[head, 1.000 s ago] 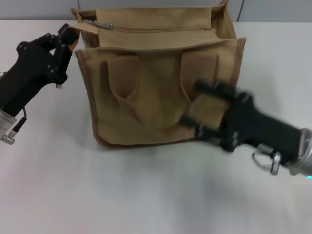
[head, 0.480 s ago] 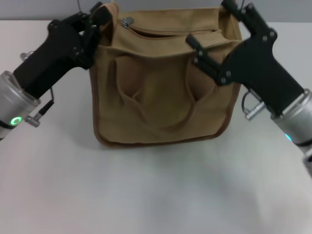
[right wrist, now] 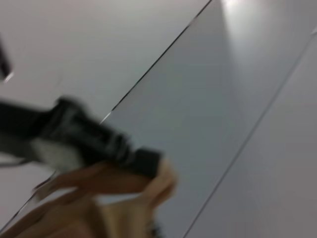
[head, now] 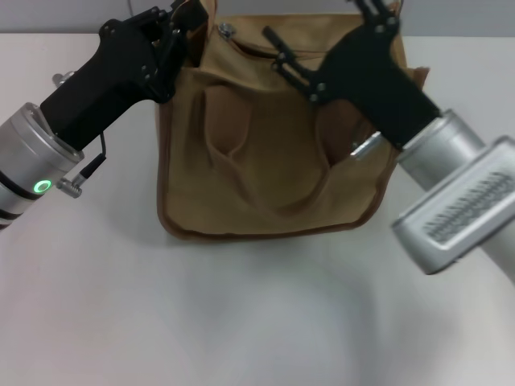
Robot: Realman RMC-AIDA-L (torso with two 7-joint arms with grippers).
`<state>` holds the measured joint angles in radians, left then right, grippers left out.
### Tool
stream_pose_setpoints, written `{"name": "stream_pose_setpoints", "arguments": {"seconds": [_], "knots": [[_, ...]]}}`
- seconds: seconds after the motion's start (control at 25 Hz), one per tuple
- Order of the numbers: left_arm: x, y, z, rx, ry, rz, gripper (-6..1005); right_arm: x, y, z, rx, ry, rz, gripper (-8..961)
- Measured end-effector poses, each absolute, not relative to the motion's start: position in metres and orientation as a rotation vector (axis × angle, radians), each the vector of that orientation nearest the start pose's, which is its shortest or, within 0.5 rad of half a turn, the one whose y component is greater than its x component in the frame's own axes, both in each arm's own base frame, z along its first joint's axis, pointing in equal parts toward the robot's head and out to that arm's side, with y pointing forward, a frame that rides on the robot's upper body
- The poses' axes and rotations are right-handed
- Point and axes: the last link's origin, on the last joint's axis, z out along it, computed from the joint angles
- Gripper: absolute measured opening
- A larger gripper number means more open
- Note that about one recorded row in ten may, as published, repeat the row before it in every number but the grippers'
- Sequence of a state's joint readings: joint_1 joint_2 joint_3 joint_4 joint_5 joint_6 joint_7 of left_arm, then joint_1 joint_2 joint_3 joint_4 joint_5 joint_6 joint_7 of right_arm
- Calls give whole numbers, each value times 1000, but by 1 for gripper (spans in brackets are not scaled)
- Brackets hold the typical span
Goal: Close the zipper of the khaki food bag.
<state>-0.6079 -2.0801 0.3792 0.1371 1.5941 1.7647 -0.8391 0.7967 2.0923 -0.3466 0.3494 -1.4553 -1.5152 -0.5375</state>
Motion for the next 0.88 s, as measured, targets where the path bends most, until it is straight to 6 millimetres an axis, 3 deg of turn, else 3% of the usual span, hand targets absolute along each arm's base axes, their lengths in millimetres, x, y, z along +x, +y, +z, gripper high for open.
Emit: {"name": "stream_pose_setpoints", "arguments": {"seconds": [0.4, 0.88], "knots": [[-216, 326, -3, -2152, -332, -1517, 56, 145, 337, -106, -1925, -562, 726, 784], [-216, 327, -5, -2155, -347, -1509, 66, 139, 337, -108, -1920, -557, 742, 783]]}}
